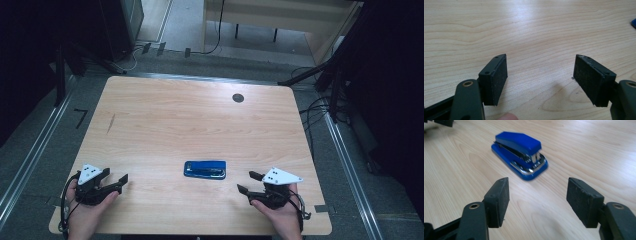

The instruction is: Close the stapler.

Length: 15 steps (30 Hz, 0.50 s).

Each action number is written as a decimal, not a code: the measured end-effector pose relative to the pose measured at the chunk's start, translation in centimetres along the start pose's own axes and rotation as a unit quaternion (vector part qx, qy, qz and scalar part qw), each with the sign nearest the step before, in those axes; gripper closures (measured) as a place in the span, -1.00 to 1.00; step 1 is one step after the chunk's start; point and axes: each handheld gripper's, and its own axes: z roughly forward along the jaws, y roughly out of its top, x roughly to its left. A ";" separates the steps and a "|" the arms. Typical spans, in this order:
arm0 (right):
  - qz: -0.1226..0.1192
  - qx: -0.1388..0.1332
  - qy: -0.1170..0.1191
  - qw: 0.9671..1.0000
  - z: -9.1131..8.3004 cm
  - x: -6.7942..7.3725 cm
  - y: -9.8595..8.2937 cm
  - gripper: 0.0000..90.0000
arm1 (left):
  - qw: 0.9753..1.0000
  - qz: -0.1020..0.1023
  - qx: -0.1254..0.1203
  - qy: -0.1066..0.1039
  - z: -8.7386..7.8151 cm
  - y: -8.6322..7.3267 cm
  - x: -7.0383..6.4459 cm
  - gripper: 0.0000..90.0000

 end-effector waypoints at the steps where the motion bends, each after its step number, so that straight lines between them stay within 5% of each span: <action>1: 0.000 0.003 -0.003 1.000 -0.3 -0.2 -0.3 -0.22 | 1.000 0.001 0.001 0.000 0.0 0.0 0.0 -0.37; 15: 0.027 0.008 -0.053 0.998 -4.1 -3.0 -3.3 -0.28 | 1.000 -0.002 0.000 0.000 0.0 0.0 0.0 -0.37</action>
